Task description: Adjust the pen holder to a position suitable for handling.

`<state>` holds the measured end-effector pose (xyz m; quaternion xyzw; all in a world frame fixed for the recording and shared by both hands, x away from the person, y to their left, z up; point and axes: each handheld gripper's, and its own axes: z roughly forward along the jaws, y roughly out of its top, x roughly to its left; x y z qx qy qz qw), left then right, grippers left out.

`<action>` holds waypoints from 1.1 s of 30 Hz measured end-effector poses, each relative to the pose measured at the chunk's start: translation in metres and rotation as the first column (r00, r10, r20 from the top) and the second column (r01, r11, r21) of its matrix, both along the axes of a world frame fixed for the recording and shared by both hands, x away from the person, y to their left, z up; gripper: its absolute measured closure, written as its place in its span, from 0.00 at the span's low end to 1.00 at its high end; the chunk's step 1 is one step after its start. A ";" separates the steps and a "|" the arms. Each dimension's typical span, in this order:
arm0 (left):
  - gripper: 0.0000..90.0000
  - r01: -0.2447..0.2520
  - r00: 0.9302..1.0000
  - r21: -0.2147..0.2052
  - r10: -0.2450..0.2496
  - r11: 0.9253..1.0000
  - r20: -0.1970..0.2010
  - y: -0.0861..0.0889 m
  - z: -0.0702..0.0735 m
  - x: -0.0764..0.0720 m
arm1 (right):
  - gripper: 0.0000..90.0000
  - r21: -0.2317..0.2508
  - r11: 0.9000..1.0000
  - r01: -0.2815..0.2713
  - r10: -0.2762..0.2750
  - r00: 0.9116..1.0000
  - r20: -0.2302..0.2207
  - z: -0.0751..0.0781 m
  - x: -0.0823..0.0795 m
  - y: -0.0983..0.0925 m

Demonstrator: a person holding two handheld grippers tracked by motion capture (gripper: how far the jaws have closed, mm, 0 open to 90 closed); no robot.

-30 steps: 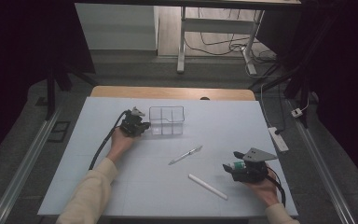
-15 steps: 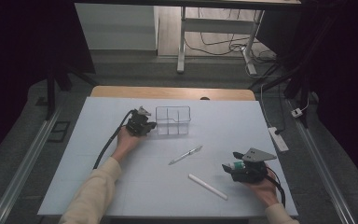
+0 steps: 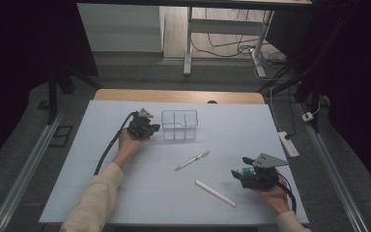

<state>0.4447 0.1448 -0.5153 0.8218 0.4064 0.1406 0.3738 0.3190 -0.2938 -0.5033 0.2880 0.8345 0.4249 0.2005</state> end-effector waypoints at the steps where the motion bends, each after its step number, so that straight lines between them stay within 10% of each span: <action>1: 0.99 0.001 1.000 0.002 -0.001 1.000 0.002 0.000 0.000 -0.002 | 0.33 0.000 1.000 0.000 0.000 1.000 0.000 0.000 0.000 0.000; 12: 0.96 0.001 1.000 -0.038 0.000 0.999 0.029 0.019 0.010 -0.029 | 0.33 0.010 1.000 0.001 -0.001 1.000 -0.001 0.001 -0.001 -0.002; 23: 0.58 0.029 0.997 -0.084 -0.023 0.996 0.070 0.033 0.022 -0.071 | 0.33 0.010 1.000 -0.003 0.003 1.000 -0.004 0.001 -0.002 -0.003; 33: 0.47 0.038 0.997 -0.052 -0.034 0.998 0.071 0.044 0.020 -0.117 | 0.33 0.014 1.000 -0.014 0.014 1.000 -0.006 0.001 -0.002 -0.003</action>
